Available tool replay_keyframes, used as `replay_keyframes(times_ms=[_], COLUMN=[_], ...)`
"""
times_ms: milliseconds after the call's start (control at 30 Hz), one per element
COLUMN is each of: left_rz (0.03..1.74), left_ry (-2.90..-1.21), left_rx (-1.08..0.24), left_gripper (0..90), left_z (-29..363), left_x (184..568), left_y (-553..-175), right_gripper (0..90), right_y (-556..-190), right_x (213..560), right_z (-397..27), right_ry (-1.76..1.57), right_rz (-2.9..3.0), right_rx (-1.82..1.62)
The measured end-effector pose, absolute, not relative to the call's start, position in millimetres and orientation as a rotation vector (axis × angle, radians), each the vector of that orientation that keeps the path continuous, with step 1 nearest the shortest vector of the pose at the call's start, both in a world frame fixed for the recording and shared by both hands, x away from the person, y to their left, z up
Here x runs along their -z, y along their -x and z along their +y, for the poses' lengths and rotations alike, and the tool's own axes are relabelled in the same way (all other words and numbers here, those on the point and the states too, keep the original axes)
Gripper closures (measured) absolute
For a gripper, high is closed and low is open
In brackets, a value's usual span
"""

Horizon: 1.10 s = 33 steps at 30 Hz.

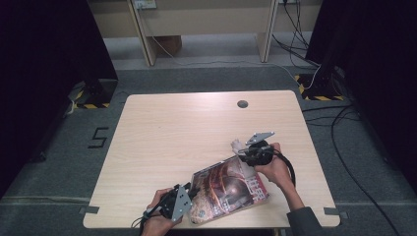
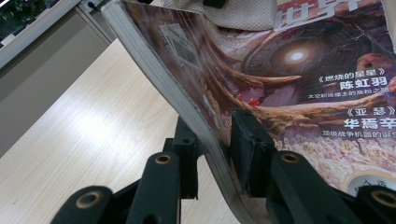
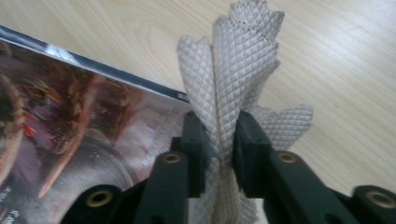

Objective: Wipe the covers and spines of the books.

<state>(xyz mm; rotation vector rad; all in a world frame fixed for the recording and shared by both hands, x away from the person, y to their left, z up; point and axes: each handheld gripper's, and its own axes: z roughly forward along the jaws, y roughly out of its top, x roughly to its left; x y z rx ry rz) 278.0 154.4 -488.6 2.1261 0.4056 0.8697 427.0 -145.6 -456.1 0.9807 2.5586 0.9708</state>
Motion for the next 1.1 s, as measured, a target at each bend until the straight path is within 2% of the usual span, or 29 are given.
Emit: replay_keyframes(times_ms=[233,533,700,1100], left_rz=[0.398,0.388,0.33,0.343], left_ry=[-2.124,-2.125,-2.133,-2.13], left_rx=[-0.877,-0.886,-0.933,-0.914], left_gripper=[72.1,72.0,71.8,71.9], left_z=[154,153,149,151], left_x=[489,488,487,487], left_y=[-278,-277,-274,-276], right_gripper=[79.7,79.8,79.9,80.0], right_y=[-427,-418,-431,-456], right_x=[457,442,451,464], right_z=[-142,-121,-128,-140], right_ry=[-0.99,-0.823,-0.881,-0.924], right_rz=[2.507,2.538,2.554,2.547], right_rx=[-0.963,-1.024,-1.017,-0.825])
